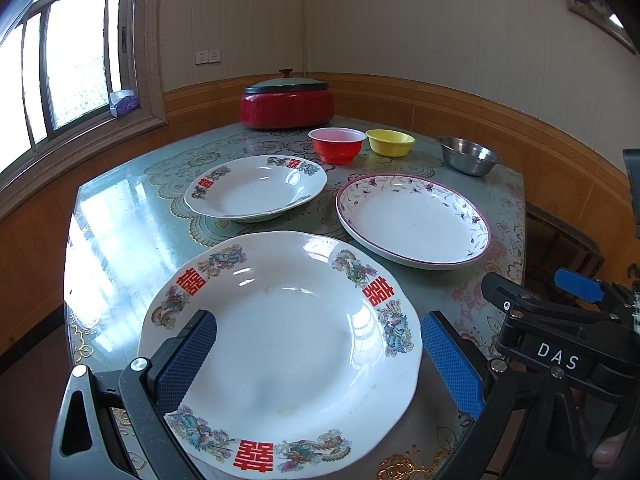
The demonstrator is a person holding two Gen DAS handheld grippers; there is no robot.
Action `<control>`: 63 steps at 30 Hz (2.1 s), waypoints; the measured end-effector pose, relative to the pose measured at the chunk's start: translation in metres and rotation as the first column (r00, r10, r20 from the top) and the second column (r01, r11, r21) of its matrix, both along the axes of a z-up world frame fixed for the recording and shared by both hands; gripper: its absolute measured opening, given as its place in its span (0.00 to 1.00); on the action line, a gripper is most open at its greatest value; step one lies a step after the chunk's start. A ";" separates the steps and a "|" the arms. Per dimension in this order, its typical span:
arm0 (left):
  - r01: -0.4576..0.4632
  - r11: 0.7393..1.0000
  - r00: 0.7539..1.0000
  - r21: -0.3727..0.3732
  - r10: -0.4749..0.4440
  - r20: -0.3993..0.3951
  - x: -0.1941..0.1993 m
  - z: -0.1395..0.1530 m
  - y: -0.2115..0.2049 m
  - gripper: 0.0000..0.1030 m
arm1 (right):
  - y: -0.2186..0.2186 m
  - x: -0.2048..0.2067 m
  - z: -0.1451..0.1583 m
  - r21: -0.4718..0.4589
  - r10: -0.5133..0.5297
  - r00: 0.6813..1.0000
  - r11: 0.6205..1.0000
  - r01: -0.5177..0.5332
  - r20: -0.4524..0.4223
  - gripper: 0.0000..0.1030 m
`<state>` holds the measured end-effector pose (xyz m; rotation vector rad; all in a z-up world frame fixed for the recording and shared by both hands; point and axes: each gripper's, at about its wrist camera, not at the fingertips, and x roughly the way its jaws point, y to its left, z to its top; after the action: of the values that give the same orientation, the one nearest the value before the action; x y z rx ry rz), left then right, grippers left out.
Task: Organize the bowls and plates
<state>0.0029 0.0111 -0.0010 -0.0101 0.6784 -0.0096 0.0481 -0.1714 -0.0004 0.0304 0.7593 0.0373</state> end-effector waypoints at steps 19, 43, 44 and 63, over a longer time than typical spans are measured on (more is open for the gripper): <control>0.006 0.985 0.999 -0.172 -0.015 -0.050 0.026 0.001 -0.009 1.00 | -0.056 0.065 -0.001 0.061 0.119 0.991 0.991 -0.116 -0.052 0.95; -0.307 0.948 0.939 -0.078 0.289 -0.184 0.092 0.001 -0.111 1.00 | -0.063 0.264 -0.023 0.117 0.714 0.683 0.700 -0.704 -0.156 0.53; -0.315 0.946 0.936 -0.073 0.297 -0.190 0.090 0.000 -0.111 1.00 | -0.056 0.269 -0.025 0.111 0.725 0.670 0.688 -0.717 -0.160 0.50; -0.241 0.960 0.960 -0.141 0.215 -0.178 0.098 -0.012 -0.110 0.97 | -0.026 0.284 -0.041 -0.003 0.791 0.555 0.574 -0.819 -0.257 0.23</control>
<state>0.1009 -0.0991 -0.0133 -0.2478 0.8336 0.1609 0.3316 -0.1971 -0.0417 -0.4586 0.9556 0.9044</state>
